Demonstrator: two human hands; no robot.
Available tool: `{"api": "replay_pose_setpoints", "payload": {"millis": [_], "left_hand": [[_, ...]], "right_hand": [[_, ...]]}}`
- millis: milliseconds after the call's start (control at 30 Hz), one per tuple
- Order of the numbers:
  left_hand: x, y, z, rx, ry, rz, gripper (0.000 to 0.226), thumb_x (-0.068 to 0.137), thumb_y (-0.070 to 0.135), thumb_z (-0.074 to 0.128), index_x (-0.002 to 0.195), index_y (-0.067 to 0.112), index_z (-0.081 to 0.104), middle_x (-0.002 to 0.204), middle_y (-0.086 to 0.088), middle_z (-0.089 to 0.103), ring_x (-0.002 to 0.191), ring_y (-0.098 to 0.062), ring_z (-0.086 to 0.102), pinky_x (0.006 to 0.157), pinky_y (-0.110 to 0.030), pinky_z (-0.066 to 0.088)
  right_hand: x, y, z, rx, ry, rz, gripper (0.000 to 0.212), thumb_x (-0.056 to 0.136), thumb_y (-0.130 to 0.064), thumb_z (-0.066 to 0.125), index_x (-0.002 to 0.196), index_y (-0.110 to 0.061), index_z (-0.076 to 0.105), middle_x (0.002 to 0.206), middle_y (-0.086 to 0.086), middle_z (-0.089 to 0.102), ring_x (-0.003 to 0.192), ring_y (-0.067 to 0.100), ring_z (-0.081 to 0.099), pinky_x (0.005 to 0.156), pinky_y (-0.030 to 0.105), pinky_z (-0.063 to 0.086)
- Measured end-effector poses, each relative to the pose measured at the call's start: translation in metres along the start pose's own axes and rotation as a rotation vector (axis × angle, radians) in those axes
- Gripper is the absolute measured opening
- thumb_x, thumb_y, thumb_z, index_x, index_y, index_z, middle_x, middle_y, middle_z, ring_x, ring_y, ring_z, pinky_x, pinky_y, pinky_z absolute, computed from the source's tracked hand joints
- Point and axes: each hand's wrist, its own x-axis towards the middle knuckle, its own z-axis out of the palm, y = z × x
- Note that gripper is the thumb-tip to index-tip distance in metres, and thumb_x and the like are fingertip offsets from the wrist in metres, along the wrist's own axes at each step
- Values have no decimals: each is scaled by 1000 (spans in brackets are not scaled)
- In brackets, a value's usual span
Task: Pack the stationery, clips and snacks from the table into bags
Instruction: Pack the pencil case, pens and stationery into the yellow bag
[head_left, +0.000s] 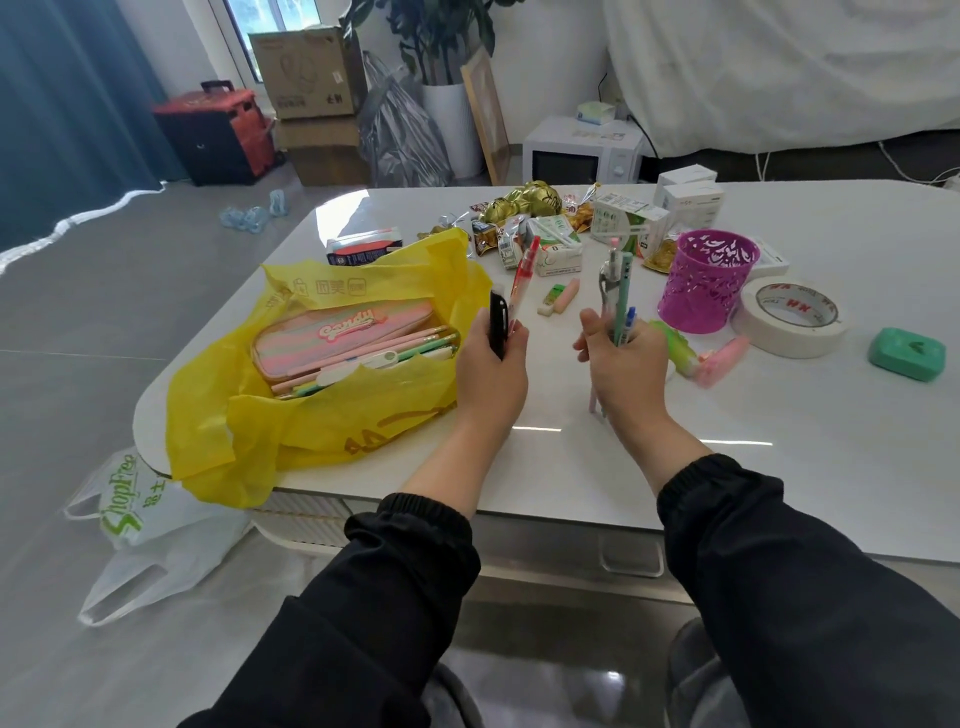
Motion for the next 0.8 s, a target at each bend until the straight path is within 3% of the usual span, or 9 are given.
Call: {"api": "replay_pose_setpoints", "payload": {"millis": [100,167,300,433,500,567,667,733,800], "left_hand": [[1,2,0,-11,-6,22,3,95,15,53,93,16,52,76,9,57,74,2,56,66,-9,41],[0,1,1,-15,-15,21,2,95,13,53,95,12,54,76,11,57,70,12,53,62,1,37],[-1,-5,2,-27,-6,5,1,95,14,54,94,13,53,77,7,59,71,3,54,62,-4,39],[-2,-9,0,-29,24,-27,8,92,19,59,89,17,51,86,-10,64,79,-16,59,67,-19,44],[-3,-9,-2,-30,40,-37,8,92,20,59,90,16,52,87,-11,65,78,-16,60,64,-14,43],[-4,-8,-3,-40,58,-25,7,94,19,57,92,14,52,82,-6,64,69,2,58,60,-5,40],[-5,-3,-2,-53,91,17,8,96,20,53,94,14,48,79,1,62,67,16,55,60,2,36],[-6,0,-2,-58,93,36,7,96,19,53,93,16,47,79,3,61,69,12,57,62,-1,38],[-7,-2,-2,-68,86,28,11,93,18,57,87,19,48,79,1,60,76,-5,63,66,-14,47]], "right_hand": [[0,0,3,39,31,-18,21,96,-24,54,81,-10,60,66,0,59,62,15,57,61,26,49],[2,3,5,31,38,-15,20,96,-21,54,83,-7,61,66,-1,59,63,16,58,63,28,50],[2,9,6,-32,-8,21,20,94,-21,57,84,-5,63,68,3,62,55,4,57,53,12,44],[3,15,5,-109,-62,83,26,93,-22,57,86,2,66,68,4,63,57,9,58,50,6,41],[2,16,5,-109,-49,113,32,95,-25,55,85,4,66,68,5,64,57,11,59,56,15,46],[2,16,4,-93,-37,119,36,96,-28,52,78,1,64,67,6,65,57,13,60,60,25,49],[2,14,3,-73,-32,109,34,96,-27,54,77,0,64,67,7,65,55,14,60,63,30,51],[3,15,3,-64,-37,107,28,94,-23,57,82,0,64,67,6,65,56,14,61,65,32,53],[3,15,3,-57,-50,115,24,92,-21,59,83,1,65,68,7,65,58,15,62,66,33,54]]}}
